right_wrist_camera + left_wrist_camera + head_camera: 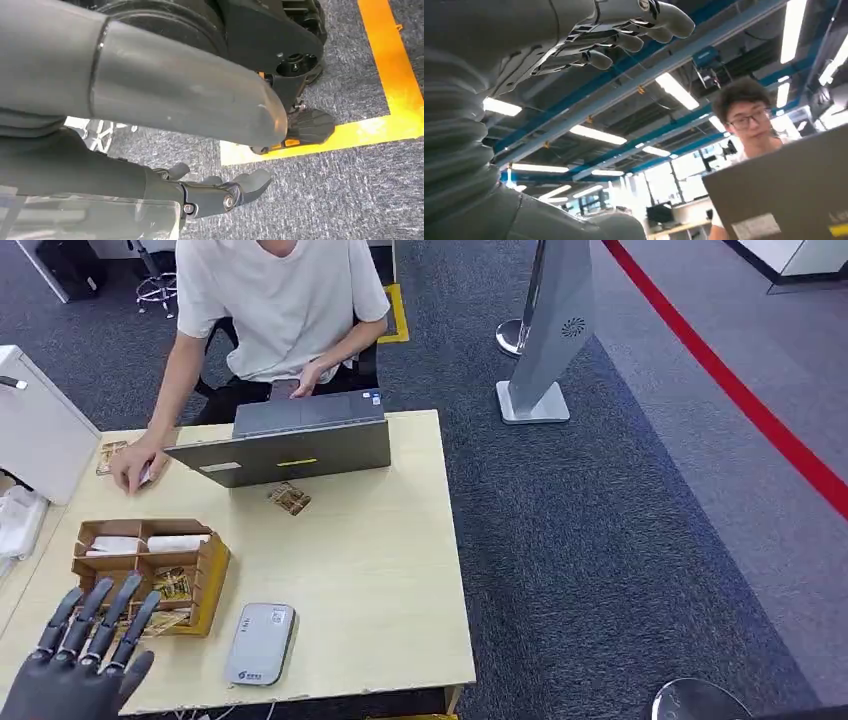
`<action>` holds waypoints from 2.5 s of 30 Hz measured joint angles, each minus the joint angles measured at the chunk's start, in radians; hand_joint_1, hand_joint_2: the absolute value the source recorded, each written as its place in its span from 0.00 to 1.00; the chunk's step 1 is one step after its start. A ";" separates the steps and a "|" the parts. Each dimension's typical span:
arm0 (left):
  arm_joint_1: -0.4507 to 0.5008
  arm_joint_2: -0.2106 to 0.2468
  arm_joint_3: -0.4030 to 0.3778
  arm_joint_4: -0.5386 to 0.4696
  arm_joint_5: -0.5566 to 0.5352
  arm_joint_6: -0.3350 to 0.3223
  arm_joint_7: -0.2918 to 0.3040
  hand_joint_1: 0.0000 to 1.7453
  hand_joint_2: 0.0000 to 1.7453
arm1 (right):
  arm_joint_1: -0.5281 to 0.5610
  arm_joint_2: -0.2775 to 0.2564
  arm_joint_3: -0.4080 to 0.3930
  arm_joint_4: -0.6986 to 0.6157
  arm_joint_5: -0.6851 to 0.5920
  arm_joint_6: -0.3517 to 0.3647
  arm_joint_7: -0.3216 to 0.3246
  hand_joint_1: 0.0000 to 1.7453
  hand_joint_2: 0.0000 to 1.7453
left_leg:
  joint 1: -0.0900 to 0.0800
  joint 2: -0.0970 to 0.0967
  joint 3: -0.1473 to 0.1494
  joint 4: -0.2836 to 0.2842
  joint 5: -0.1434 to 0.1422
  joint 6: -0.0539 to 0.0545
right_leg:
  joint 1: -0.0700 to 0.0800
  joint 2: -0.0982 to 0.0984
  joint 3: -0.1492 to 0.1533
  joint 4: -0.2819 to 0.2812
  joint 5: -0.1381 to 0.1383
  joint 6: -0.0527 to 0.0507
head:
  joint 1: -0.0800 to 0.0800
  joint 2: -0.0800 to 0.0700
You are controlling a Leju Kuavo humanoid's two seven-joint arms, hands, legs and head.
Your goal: Pass the card to the sensor for recognition and then transmit it.
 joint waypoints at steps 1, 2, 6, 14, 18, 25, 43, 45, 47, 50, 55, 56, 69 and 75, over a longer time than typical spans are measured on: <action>0.014 -0.008 0.005 -0.001 0.000 -0.013 0.011 0.00 1.00 | 0.000 0.001 -0.003 0.000 0.003 -0.001 0.000 0.00 0.00 | 0.000 0.000 0.000 0.000 0.000 0.000 | 0.000 0.000 0.000 0.000 0.000 0.000 | 0.000 0.000; 0.023 -0.011 0.006 -0.001 0.000 -0.035 0.039 0.00 1.00 | 0.000 0.002 -0.006 0.000 0.005 -0.001 0.000 0.00 0.00 | 0.000 -0.001 0.000 0.000 0.000 0.000 | 0.000 0.000 0.000 0.000 0.000 0.000 | 0.000 0.000; 0.022 0.029 -0.015 0.023 0.000 -0.112 0.289 0.00 1.00 | -0.001 0.006 -0.014 0.000 0.020 0.001 0.004 0.00 0.00 | 0.000 -0.002 0.000 0.000 0.000 0.000 | 0.000 -0.002 -0.001 0.000 0.000 0.000 | 0.000 0.000; -0.077 0.060 -0.124 0.224 0.001 -0.201 0.444 0.00 1.00 | -0.001 0.006 -0.019 -0.001 0.048 0.004 0.017 0.00 0.00 | 0.001 -0.004 0.000 0.000 0.002 0.000 | 0.000 -0.004 0.001 0.000 0.001 -0.001 | 0.000 0.000; -0.142 0.044 -0.116 0.351 0.004 -0.226 0.416 0.00 1.00 | -0.001 0.006 -0.019 -0.001 0.073 0.010 0.023 0.00 0.00 | 0.001 -0.004 0.000 0.000 0.002 0.001 | 0.001 -0.005 0.001 0.000 0.001 -0.001 | 0.000 0.000; -0.246 0.011 -0.068 0.571 0.005 -0.212 0.385 0.00 1.00 | -0.002 0.006 -0.019 -0.001 0.097 0.018 0.031 0.00 0.00 | 0.001 -0.004 0.000 0.000 0.003 0.001 | 0.001 -0.005 0.001 0.000 0.001 -0.001 | 0.000 0.000; -0.353 -0.030 -0.029 0.758 0.000 -0.159 0.378 0.00 1.00 | -0.004 0.006 -0.019 -0.001 0.118 0.023 0.036 0.00 0.00 | 0.001 -0.006 0.000 0.000 0.003 0.001 | 0.001 -0.006 0.002 0.000 0.001 -0.001 | 0.000 0.000; -0.364 -0.034 -0.029 0.774 0.000 -0.142 0.381 0.00 1.00 | -0.004 0.006 -0.019 -0.001 0.126 0.023 0.037 0.00 0.00 | 0.001 -0.006 0.000 0.000 0.003 0.001 | 0.001 -0.006 0.002 0.000 0.001 -0.001 | 0.000 0.000; -0.372 -0.037 -0.029 0.784 0.000 -0.135 0.388 0.00 1.00 | -0.004 0.006 -0.019 -0.001 0.128 0.023 0.037 0.00 0.00 | 0.001 -0.006 0.000 0.000 0.004 0.000 | 0.001 -0.006 0.002 0.000 0.001 -0.001 | 0.000 0.000; -0.373 -0.040 -0.029 0.786 0.000 -0.135 0.399 0.00 1.00 | -0.004 0.006 -0.019 -0.001 0.128 0.023 0.037 0.00 0.00 | 0.001 -0.005 0.000 0.000 0.004 0.000 | 0.001 -0.006 0.002 0.000 0.001 -0.001 | 0.000 0.000; -0.370 -0.043 -0.030 0.784 0.000 -0.153 0.416 0.00 1.00 | -0.004 0.006 -0.019 -0.001 0.130 0.025 0.038 0.00 0.00 | 0.001 -0.005 0.000 0.000 0.004 0.000 | 0.001 -0.006 0.002 0.000 0.001 -0.001 | 0.000 0.000; -0.370 -0.043 -0.030 0.782 0.000 -0.151 0.420 0.00 1.00 | -0.004 0.006 -0.019 -0.001 0.131 0.026 0.037 0.00 0.00 | 0.001 -0.005 0.000 0.000 0.004 0.000 | 0.001 -0.006 0.002 0.000 0.001 -0.001 | 0.000 0.000; -0.312 0.045 -0.160 0.655 0.000 -0.080 0.565 0.00 1.00 | -0.003 0.006 -0.021 -0.001 0.143 0.026 0.032 0.00 0.00 | 0.001 -0.005 -0.001 0.000 0.004 0.000 | 0.001 -0.005 0.001 0.000 0.001 -0.001 | 0.000 0.000; -0.303 0.100 -0.226 0.576 0.000 -0.065 0.637 0.00 1.00 | -0.004 0.006 -0.024 -0.001 0.144 0.024 0.029 0.00 0.00 | 0.001 -0.005 -0.001 0.000 0.004 0.000 | 0.001 -0.005 0.000 0.000 0.001 -0.001 | 0.000 0.000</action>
